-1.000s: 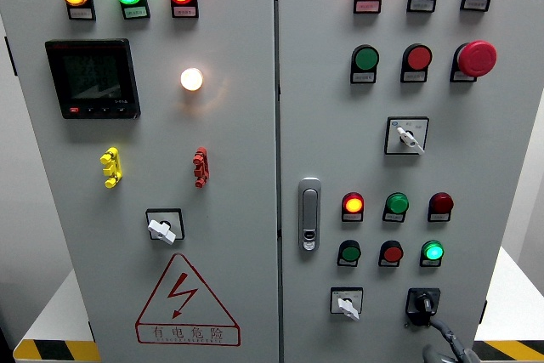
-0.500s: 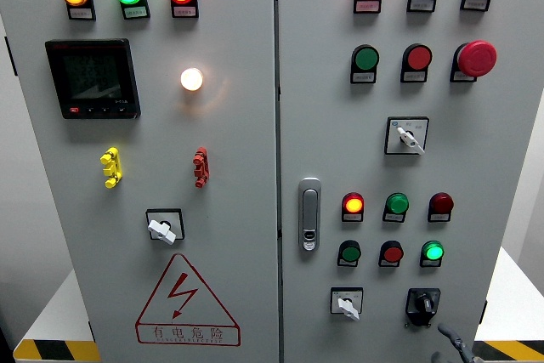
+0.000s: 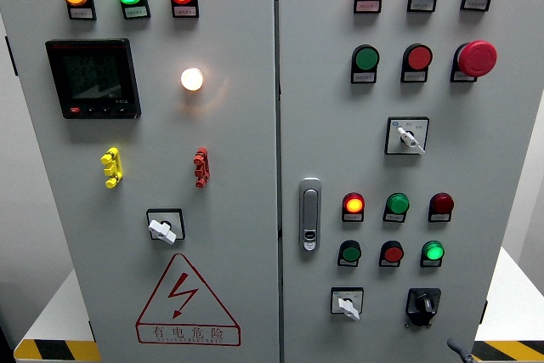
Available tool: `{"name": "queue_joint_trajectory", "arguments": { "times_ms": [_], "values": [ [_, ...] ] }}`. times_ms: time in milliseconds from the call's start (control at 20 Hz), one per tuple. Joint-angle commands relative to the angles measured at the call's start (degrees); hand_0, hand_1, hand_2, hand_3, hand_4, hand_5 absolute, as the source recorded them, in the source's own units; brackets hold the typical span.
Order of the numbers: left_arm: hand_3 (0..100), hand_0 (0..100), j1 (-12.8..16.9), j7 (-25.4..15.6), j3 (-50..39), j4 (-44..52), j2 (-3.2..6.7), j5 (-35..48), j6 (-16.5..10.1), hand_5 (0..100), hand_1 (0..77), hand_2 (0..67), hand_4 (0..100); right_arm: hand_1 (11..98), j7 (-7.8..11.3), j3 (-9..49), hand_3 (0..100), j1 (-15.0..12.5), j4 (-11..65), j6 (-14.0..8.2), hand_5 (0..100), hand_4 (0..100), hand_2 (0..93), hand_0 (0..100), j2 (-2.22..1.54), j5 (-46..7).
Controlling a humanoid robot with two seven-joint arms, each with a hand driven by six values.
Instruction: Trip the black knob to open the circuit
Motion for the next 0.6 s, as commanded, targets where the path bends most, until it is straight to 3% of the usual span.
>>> {"name": "queue_joint_trajectory", "arguments": {
  "times_ms": [0,350,550],
  "values": [
    [21,0,0.01,0.0,0.01,0.0,0.04,0.0,0.0,2,3.3,12.8,7,44.6,0.0,0.09,33,-2.32,1.7,0.0,55,26,8.2,87,0.05,-0.2],
    [21,0,0.01,0.0,0.01,0.0,0.04,0.0,0.0,2,3.3,12.8,7,44.5,-0.17,0.62,24,-5.92,5.56,0.0,40,17,10.2,87,-0.04,-0.46],
    [21,0,0.01,0.09,0.09,0.0,0.04,0.0,0.0,2,3.2,12.8,7,44.4,-0.09,0.88,23,-7.07,6.19,-0.09,37,16,10.5,87,-0.12,-0.64]
  ]
}}
